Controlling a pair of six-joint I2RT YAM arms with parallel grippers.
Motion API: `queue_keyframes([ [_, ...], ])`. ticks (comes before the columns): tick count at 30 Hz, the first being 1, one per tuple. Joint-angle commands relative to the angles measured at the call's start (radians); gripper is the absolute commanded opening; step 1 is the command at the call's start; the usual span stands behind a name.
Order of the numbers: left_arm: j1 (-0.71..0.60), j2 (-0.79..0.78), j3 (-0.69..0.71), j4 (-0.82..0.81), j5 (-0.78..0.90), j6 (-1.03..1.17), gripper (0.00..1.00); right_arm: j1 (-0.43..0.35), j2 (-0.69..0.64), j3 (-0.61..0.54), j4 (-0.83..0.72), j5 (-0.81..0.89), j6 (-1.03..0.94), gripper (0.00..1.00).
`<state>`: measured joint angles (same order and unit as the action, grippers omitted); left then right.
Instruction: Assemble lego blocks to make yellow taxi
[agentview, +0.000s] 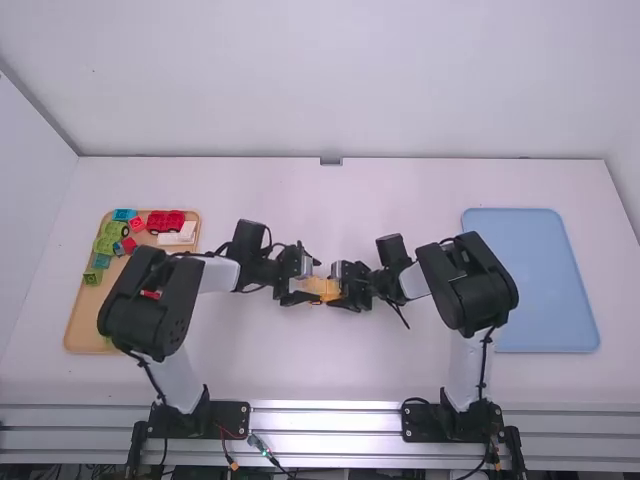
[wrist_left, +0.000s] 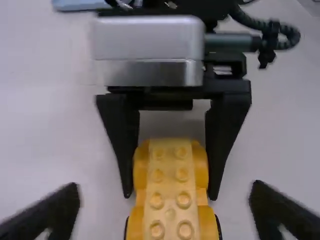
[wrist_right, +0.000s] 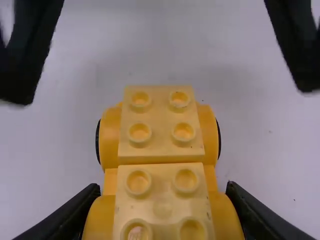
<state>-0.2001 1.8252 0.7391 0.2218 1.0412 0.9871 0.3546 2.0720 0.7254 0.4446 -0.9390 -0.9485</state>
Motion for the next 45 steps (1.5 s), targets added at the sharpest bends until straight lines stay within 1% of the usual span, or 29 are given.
queue_keyframes([
  [1, 0.024, -0.04, 0.016, -0.003, 0.061, -0.078, 0.33, 0.005, 0.017, 0.008, -0.007, -0.006, 0.003, 0.57],
  [2, 0.023, -0.04, 0.011, -0.01, 0.039, -0.082, 0.02, 0.005, 0.017, 0.009, -0.007, -0.007, 0.002, 0.57],
  [10, -0.026, 0.007, 0.001, -0.007, -0.037, -0.079, 0.02, 0.005, 0.017, 0.008, -0.007, -0.007, 0.01, 0.57],
  [15, -0.028, 0.039, 0.001, -0.016, -0.049, -0.079, 0.02, 0.005, 0.017, 0.008, -0.007, -0.007, 0.01, 0.57],
  [23, -0.04, 0.042, 0.002, -0.075, -0.15, -0.078, 0.02, 0.005, 0.017, 0.008, -0.007, -0.006, 0.01, 0.57],
  [27, -0.071, 0.058, 0.002, -0.072, -0.193, -0.078, 0.02, 0.005, 0.017, 0.008, -0.007, -0.007, 0.01, 0.57],
  [32, -0.129, 0.116, 0.002, -0.059, -0.286, -0.082, 0.02, 0.005, 0.017, 0.008, -0.007, -0.006, 0.01, 0.57],
  [38, -0.117, 0.142, 0.002, -0.095, -0.321, -0.082, 0.02, 0.005, 0.017, 0.008, -0.007, -0.006, 0.01, 0.57],
  [40, -0.114, 0.142, 0.002, -0.125, -0.401, -0.116, 0.02, 0.005, 0.017, 0.008, -0.007, -0.006, 0.009, 0.57],
  [41, -0.116, 0.142, 0.002, -0.124, -0.413, -0.132, 0.02, 0.005, 0.017, 0.008, -0.007, -0.006, 0.01, 0.57],
  [43, -0.114, 0.142, 0.006, -0.116, -0.398, -0.134, 0.01, 0.005, 0.017, 0.008, -0.007, -0.006, 0.009, 0.57],
  [45, -0.116, 0.134, 0.022, -0.105, -0.327, -0.132, 0.02, 0.005, 0.017, 0.008, -0.007, -0.006, 0.01, 0.57],
])
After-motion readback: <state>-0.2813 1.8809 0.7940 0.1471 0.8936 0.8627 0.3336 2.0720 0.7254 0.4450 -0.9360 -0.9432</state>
